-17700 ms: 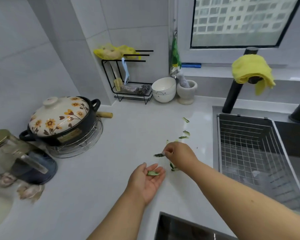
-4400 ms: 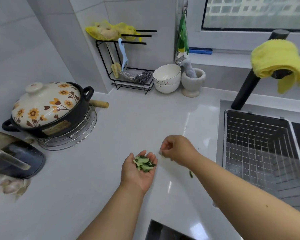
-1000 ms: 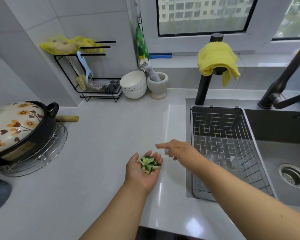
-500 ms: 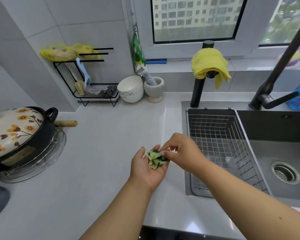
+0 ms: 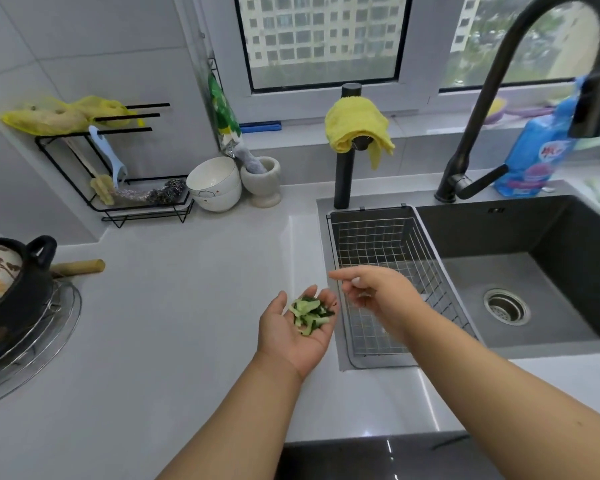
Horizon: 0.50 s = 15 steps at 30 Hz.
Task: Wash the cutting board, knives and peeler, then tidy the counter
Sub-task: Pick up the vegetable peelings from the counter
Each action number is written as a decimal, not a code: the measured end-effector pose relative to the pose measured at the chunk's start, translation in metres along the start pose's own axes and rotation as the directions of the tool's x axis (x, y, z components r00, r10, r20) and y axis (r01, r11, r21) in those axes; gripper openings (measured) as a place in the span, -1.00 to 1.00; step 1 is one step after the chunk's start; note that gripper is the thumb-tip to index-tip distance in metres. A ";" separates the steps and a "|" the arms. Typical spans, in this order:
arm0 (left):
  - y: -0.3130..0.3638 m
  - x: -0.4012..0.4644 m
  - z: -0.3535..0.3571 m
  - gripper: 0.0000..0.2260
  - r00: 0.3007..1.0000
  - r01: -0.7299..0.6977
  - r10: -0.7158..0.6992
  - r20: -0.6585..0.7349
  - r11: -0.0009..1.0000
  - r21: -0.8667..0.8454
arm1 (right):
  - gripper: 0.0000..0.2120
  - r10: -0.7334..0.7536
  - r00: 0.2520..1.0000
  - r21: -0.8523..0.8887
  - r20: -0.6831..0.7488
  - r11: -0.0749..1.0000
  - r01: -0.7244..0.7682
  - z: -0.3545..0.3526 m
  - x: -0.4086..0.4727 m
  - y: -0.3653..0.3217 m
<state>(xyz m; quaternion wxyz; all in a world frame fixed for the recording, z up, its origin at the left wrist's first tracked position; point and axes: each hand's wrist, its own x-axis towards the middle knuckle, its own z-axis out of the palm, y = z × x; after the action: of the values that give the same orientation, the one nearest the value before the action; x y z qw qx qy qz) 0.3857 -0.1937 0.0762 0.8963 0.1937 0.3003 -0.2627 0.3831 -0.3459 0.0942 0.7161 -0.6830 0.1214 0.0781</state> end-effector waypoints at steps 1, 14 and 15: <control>-0.002 0.001 0.000 -0.58 1.000 0.003 -0.003 0.003 1.000 0.010 | -0.60 0.005 1.000 0.018 -0.020 1.000 -0.005 -0.006 -0.002 0.004; -0.086 0.021 0.046 -0.54 0.993 0.104 -0.112 0.030 0.974 0.202 | -0.68 0.000 0.982 0.370 -0.191 0.926 0.072 -0.099 -0.038 0.029; -0.098 0.021 0.052 -0.53 0.991 0.116 -0.127 0.037 0.968 0.221 | -0.69 -0.001 0.975 0.379 -0.222 0.921 0.088 -0.111 -0.044 0.029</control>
<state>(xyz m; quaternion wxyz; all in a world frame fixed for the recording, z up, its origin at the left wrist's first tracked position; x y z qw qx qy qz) 0.3652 -0.3048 0.0823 0.8590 0.2657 0.2580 -0.3534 0.3251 -0.4530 0.0750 0.8206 -0.5353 0.1963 -0.0390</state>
